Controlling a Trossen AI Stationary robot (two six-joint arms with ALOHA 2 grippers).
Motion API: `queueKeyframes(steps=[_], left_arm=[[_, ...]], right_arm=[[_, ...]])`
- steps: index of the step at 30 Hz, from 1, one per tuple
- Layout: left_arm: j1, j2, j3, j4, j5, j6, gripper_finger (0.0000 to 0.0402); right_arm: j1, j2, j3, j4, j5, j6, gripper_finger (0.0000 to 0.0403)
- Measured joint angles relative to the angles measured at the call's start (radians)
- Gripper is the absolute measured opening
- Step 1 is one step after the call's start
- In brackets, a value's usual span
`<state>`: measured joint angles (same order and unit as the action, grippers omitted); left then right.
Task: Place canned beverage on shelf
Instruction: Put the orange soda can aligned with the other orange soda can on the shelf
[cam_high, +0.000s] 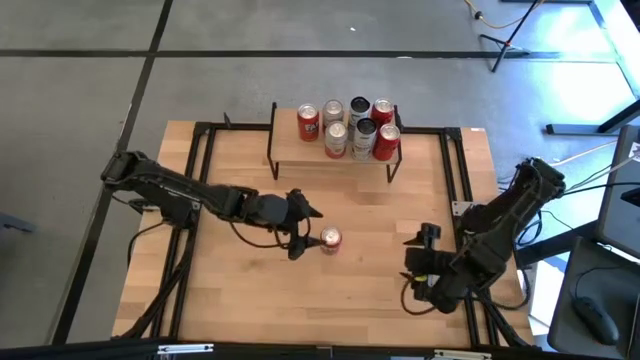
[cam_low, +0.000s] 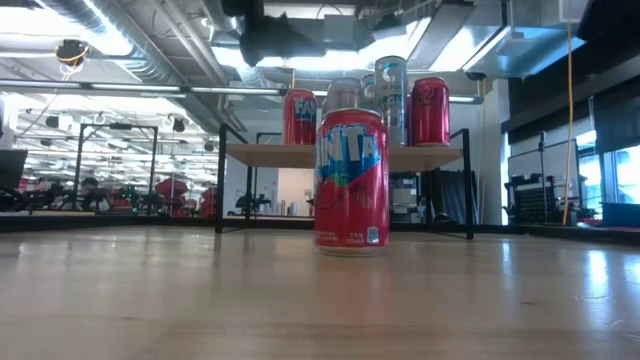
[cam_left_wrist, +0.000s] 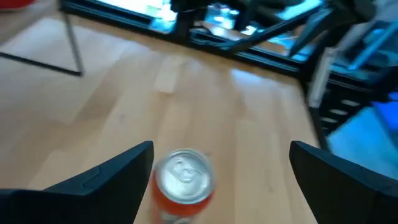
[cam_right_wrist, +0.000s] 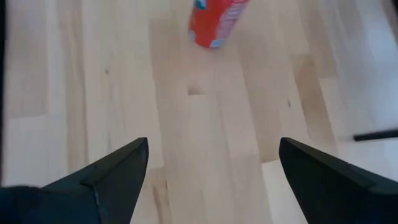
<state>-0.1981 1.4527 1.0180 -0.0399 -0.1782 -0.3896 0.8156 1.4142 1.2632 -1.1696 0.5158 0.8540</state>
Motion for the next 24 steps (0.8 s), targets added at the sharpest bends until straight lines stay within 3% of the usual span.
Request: queueKeyframes(steps=[3, 12, 17, 24], left_arm=[[0.005, 0.047, 0.0, 0.0, -0.043, 0.038, 0.0363], [0.031, 0.218, -0.003, 0.038, -0.003, 0.112, 0.0359], [0.042, 0.255, -0.002, 0.111, 0.067, 0.112, 0.0358], [0.049, 0.309, -0.002, 0.117, 0.061, 0.111, 0.0358]], right_arm=[[0.029, -0.008, -0.039, -0.001, 0.043, 0.051, 0.0348], [0.029, -0.006, -0.056, -0.002, 0.07, 0.059, 0.0348], [0.028, -0.006, -0.056, -0.025, 0.073, 0.083, 0.0348], [0.028, -0.01, -0.056, -0.079, 0.123, 0.148, 0.0348]])
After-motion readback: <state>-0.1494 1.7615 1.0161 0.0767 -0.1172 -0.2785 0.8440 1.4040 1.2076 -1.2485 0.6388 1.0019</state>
